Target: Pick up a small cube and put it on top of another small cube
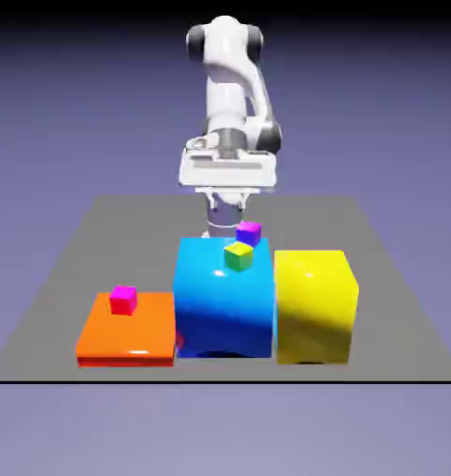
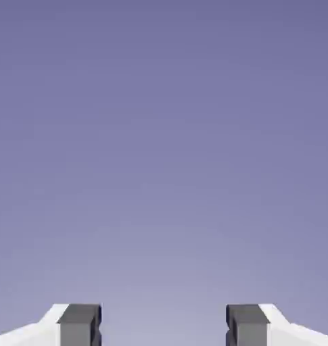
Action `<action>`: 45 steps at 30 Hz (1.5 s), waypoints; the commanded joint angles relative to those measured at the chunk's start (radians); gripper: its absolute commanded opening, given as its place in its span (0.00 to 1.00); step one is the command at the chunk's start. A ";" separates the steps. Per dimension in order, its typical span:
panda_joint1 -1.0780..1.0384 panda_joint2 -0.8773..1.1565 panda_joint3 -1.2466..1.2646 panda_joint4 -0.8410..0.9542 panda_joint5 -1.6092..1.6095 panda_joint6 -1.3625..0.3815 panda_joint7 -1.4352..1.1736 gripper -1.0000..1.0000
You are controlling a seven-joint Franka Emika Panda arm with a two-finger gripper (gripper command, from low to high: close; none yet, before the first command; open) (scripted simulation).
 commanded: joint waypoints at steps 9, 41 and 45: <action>0.326 0.284 -0.236 0.215 -0.115 -0.013 -0.119 0.50; 1.389 1.133 -0.856 0.719 -0.665 0.047 -0.837 0.50; 1.342 1.087 -0.711 0.595 -0.795 0.067 -1.003 0.50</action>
